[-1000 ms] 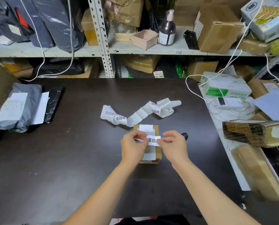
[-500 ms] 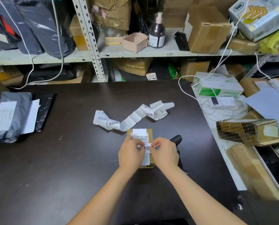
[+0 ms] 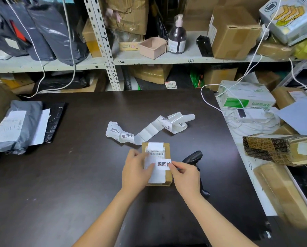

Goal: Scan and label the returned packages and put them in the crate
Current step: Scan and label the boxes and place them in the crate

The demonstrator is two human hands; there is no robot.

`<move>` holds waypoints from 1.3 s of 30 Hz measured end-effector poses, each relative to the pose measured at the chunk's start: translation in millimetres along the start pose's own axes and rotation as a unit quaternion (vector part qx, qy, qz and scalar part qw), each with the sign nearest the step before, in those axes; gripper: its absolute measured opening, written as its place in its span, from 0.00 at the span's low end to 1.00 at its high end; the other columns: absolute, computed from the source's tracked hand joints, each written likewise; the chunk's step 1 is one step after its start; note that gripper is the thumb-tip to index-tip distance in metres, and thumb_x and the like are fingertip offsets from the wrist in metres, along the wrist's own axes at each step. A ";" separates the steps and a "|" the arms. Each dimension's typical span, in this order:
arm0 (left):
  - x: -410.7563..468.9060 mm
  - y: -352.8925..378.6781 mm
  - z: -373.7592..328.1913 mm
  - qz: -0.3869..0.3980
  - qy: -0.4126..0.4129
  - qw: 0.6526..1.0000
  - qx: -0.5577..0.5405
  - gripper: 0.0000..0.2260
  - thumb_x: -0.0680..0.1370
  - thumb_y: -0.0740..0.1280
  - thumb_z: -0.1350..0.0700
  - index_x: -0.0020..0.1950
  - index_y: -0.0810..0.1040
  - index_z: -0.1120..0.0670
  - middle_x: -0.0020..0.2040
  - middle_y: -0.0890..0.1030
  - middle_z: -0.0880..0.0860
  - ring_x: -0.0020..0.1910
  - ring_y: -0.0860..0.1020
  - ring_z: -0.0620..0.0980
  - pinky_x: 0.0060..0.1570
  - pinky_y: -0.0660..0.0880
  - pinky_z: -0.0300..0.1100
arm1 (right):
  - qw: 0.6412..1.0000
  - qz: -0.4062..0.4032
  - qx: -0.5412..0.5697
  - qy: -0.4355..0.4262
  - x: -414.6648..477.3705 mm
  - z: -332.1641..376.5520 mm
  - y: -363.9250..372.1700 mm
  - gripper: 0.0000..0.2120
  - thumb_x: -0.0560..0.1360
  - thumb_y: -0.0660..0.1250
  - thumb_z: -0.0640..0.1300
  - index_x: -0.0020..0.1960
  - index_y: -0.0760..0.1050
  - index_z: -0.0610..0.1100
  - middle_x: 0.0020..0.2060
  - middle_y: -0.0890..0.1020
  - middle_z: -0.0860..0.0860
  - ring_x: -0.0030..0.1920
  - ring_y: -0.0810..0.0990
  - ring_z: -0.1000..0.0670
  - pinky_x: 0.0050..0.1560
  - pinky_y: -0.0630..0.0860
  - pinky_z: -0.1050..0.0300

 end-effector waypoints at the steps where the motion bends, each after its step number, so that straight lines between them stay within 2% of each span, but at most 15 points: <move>1: -2.3 -6.6 10.0 -0.021 -0.031 0.999 -0.024 0.23 0.72 0.74 0.47 0.67 0.76 0.46 0.51 0.69 0.45 0.46 0.74 0.44 0.39 0.71 0.40 | 1.000 0.005 0.004 0.006 0.4 -2.8 1.3 0.12 0.77 0.72 0.48 0.58 0.85 0.45 0.50 0.87 0.54 0.47 0.84 0.56 0.48 0.83 0.56; 2: -4.5 -9.2 22.3 -0.030 -0.070 0.996 -0.047 0.29 0.71 0.75 0.46 0.70 0.73 0.47 0.54 0.70 0.45 0.49 0.75 0.45 0.43 0.73 0.41 | 1.000 0.010 0.009 0.011 0.7 -5.0 2.6 0.12 0.77 0.72 0.48 0.58 0.85 0.45 0.50 0.87 0.54 0.47 0.84 0.55 0.48 0.84 0.53; 4: -10.5 -0.6 42.6 0.011 -0.152 0.982 -0.108 0.35 0.71 0.75 0.43 0.75 0.68 0.49 0.61 0.73 0.48 0.57 0.77 0.48 0.54 0.76 0.46 | 0.999 0.019 0.021 0.016 0.1 -7.6 4.8 0.11 0.77 0.72 0.48 0.56 0.85 0.46 0.46 0.86 0.57 0.45 0.84 0.56 0.49 0.84 0.50; 5: -14.1 8.7 45.7 0.049 -0.173 0.972 -0.151 0.32 0.72 0.75 0.43 0.74 0.69 0.49 0.64 0.75 0.48 0.58 0.78 0.48 0.57 0.77 0.47 | 0.999 0.026 0.026 0.017 -1.3 -8.2 6.1 0.10 0.77 0.72 0.49 0.56 0.86 0.46 0.43 0.86 0.59 0.45 0.84 0.57 0.49 0.84 0.50; 7: -22.5 25.5 39.5 0.113 -0.168 0.950 -0.236 0.20 0.75 0.73 0.47 0.66 0.76 0.43 0.63 0.80 0.44 0.57 0.80 0.44 0.57 0.78 0.44 | 0.998 0.048 0.036 0.011 -6.3 -7.3 10.9 0.08 0.76 0.72 0.48 0.54 0.86 0.49 0.40 0.85 0.64 0.44 0.84 0.59 0.48 0.84 0.52; 9: -31.3 29.3 31.1 0.130 -0.143 0.945 -0.265 0.15 0.77 0.72 0.49 0.62 0.77 0.37 0.58 0.82 0.38 0.57 0.80 0.41 0.57 0.78 0.42 | 0.995 0.083 0.052 -0.002 -13.4 -2.6 17.5 0.08 0.76 0.71 0.46 0.51 0.86 0.57 0.39 0.85 0.67 0.44 0.84 0.62 0.47 0.83 0.57; 11: -38.4 25.0 28.0 0.116 -0.136 0.943 -0.281 0.15 0.78 0.71 0.49 0.63 0.77 0.36 0.58 0.82 0.35 0.59 0.79 0.42 0.58 0.77 0.42 | 0.991 0.109 0.080 -0.008 -18.2 4.4 21.4 0.13 0.75 0.71 0.44 0.48 0.84 0.63 0.42 0.85 0.68 0.45 0.84 0.64 0.47 0.82 0.60; 14: -49.3 5.9 25.9 0.077 -0.140 0.937 -0.310 0.16 0.78 0.70 0.49 0.64 0.76 0.35 0.59 0.82 0.37 0.58 0.80 0.41 0.55 0.77 0.41 | 0.981 0.144 0.131 -0.008 -19.7 15.4 28.0 0.12 0.74 0.73 0.42 0.48 0.83 0.61 0.43 0.86 0.64 0.45 0.85 0.61 0.49 0.81 0.59; 17: -66.1 -27.8 30.0 0.018 -0.144 0.935 -0.324 0.18 0.78 0.71 0.49 0.66 0.75 0.35 0.59 0.82 0.37 0.56 0.80 0.38 0.44 0.78 0.31 | 0.967 0.197 0.160 -0.019 -29.9 34.8 44.7 0.12 0.74 0.74 0.41 0.47 0.83 0.59 0.44 0.87 0.63 0.46 0.85 0.61 0.49 0.81 0.59; 21: -103.9 -80.3 52.6 -0.059 -0.159 0.938 -0.303 0.19 0.79 0.70 0.50 0.66 0.74 0.31 0.59 0.81 0.35 0.55 0.79 0.35 0.45 0.75 0.26 | 0.940 0.298 0.164 -0.036 -65.3 63.6 86.3 0.11 0.75 0.73 0.40 0.51 0.84 0.56 0.46 0.87 0.59 0.48 0.86 0.56 0.52 0.82 0.52; 25: -165.7 -136.6 91.8 -0.151 -0.185 0.929 -0.283 0.22 0.78 0.71 0.50 0.59 0.72 0.22 0.58 0.81 0.32 0.55 0.77 0.34 0.46 0.72 0.24 | 0.911 0.379 0.140 -0.079 -129.5 92.4 132.7 0.11 0.75 0.73 0.41 0.50 0.83 0.58 0.45 0.87 0.61 0.46 0.86 0.59 0.49 0.80 0.59; 29: -254.7 -181.9 146.8 -0.254 -0.232 0.887 -0.307 0.24 0.77 0.72 0.47 0.64 0.69 0.24 0.63 0.78 0.41 0.60 0.76 0.40 0.60 0.75 0.40 | 0.875 0.457 0.114 -0.111 -218.7 109.2 179.1 0.11 0.75 0.73 0.39 0.52 0.83 0.53 0.44 0.88 0.57 0.46 0.87 0.56 0.48 0.80 0.58; 32: -333.7 -211.3 187.7 -0.322 -0.250 0.858 -0.312 0.26 0.77 0.73 0.49 0.68 0.67 0.27 0.63 0.76 0.39 0.57 0.75 0.33 0.56 0.72 0.32 | 0.846 0.508 0.087 -0.139 -296.9 113.6 214.0 0.11 0.74 0.74 0.39 0.53 0.84 0.52 0.45 0.88 0.55 0.47 0.87 0.53 0.49 0.81 0.55; 36: -444.1 -238.9 255.0 -0.384 -0.288 0.809 -0.338 0.29 0.77 0.72 0.47 0.75 0.65 0.36 0.67 0.72 0.40 0.62 0.72 0.36 0.60 0.73 0.37 | 0.809 0.558 0.041 -0.177 -411.8 102.8 260.5 0.10 0.73 0.75 0.39 0.52 0.84 0.50 0.45 0.88 0.56 0.47 0.87 0.54 0.50 0.80 0.55; 39: -521.8 -255.0 300.8 -0.423 -0.313 0.780 -0.339 0.26 0.77 0.71 0.46 0.69 0.65 0.28 0.65 0.71 0.38 0.59 0.72 0.31 0.52 0.72 0.30 | 0.777 0.596 0.010 -0.202 -496.3 89.7 295.9 0.11 0.73 0.76 0.40 0.54 0.84 0.49 0.46 0.88 0.55 0.47 0.87 0.54 0.48 0.82 0.57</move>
Point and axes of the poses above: each hand's wrist, its own x-axis towards the middle knuckle, its own y-axis out of the palm, z = x × y, the point moved 10 cm from there along x, towards the middle knuckle
